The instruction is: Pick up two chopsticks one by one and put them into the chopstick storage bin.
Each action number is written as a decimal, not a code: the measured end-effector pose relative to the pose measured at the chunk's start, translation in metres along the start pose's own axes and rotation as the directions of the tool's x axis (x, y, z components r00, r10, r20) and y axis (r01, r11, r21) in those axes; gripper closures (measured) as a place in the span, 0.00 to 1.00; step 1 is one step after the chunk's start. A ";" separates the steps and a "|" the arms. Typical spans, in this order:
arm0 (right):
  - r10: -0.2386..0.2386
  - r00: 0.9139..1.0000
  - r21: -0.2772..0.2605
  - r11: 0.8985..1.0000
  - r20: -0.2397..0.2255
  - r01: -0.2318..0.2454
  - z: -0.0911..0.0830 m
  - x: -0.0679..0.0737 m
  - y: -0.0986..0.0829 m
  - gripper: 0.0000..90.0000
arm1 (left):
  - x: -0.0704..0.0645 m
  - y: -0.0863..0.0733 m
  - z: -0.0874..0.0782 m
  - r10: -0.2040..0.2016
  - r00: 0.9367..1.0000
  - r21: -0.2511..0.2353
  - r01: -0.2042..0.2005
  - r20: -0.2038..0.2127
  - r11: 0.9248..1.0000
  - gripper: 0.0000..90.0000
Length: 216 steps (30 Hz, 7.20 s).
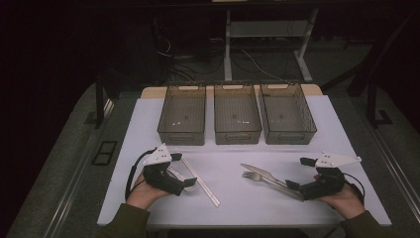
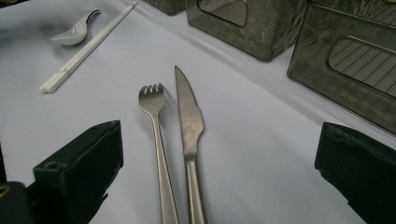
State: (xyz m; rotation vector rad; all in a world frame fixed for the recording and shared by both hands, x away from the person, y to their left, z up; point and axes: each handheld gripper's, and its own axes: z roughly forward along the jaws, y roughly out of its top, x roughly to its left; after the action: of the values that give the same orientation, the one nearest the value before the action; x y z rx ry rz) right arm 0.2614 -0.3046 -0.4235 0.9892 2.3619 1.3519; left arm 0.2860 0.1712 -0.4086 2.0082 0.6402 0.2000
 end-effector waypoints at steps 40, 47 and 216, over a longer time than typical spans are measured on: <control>0.012 1.000 0.009 1.000 0.008 -0.012 0.001 -0.003 -0.001 0.01 | 0.059 -0.001 -0.008 -0.061 0.970 0.038 0.072 -0.234 0.997 0.90; 0.017 1.000 0.011 1.000 0.009 -0.017 0.001 -0.003 -0.002 0.01 | 0.081 -0.006 0.006 -0.071 0.959 0.103 0.103 -0.275 0.989 0.98; 0.034 0.999 0.007 0.999 0.027 -0.034 -0.005 -0.004 -0.004 0.01 | 0.068 0.036 0.085 0.134 0.984 0.345 -0.085 -0.120 0.935 0.98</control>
State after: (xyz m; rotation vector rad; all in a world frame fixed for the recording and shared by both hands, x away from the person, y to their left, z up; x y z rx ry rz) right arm 0.2596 -0.3117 -0.4250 1.0478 2.3420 1.3343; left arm 0.3902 0.1272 -0.4292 2.3818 0.6883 0.3209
